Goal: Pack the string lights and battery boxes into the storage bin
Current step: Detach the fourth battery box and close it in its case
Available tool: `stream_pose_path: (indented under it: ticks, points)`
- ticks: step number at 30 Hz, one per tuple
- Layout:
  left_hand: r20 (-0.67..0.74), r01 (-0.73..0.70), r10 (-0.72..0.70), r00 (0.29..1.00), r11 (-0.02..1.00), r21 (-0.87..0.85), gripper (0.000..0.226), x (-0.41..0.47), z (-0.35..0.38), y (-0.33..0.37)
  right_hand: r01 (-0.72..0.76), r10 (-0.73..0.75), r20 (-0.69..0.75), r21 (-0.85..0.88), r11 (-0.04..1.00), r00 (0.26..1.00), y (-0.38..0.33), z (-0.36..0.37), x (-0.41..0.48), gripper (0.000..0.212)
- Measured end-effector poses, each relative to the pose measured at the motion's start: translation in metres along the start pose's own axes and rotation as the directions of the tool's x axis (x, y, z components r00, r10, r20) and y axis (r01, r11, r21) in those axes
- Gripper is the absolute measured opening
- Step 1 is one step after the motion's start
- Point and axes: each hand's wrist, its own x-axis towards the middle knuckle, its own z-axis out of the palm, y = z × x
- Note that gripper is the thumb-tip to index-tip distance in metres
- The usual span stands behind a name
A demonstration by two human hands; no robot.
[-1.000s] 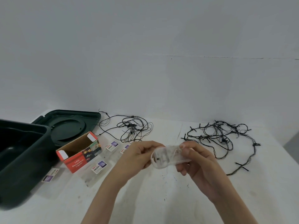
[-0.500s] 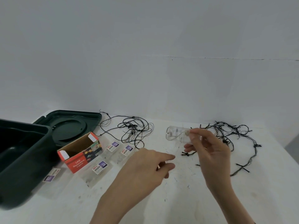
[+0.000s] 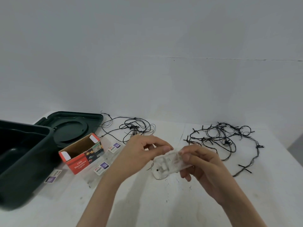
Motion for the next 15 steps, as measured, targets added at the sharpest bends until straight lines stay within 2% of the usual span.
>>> stream_pose_path:
  ticks: [3,5,7,9,11,13,15]
  points:
    - [0.034,0.096,-0.092,0.995,0.983,-0.155,0.028,-0.003,0.006,-0.008,0.025,-0.014,-0.067,0.167,0.986,0.998,-0.002,0.006,0.001,0.04]
    - [0.047,0.145,-0.138,0.989,0.968,-0.204,0.034,-0.008,0.012,-0.008,0.089,-0.051,-0.161,0.237,0.967,0.986,-0.005,0.011,0.003,0.029]
    - [0.073,0.168,-0.154,0.985,0.947,-0.273,0.023,-0.013,0.017,-0.005,0.157,-0.092,-0.249,0.253,0.955,0.964,-0.009,0.013,0.005,0.014]
    - [0.1,0.188,-0.166,0.981,0.941,-0.283,0.018,-0.017,0.021,-0.004,0.233,-0.158,-0.325,0.206,0.95,0.932,-0.013,0.015,0.005,0.006]
    - [0.125,0.202,-0.175,0.977,0.947,-0.25,0.018,-0.02,0.024,-0.004,0.306,-0.255,-0.401,0.066,0.95,0.88,-0.014,0.011,0.007,0.013]
    - [0.14,0.192,-0.167,0.976,0.963,-0.188,0.018,-0.023,0.025,-0.002,0.345,-0.4,-0.45,-0.204,0.916,0.798,-0.012,0.008,0.007,0.018]
    - [0.12,0.168,-0.157,0.98,0.982,-0.088,0.017,-0.025,0.024,0.002,0.324,-0.567,-0.394,-0.531,0.783,0.723,-0.008,0.003,0.008,0.022]
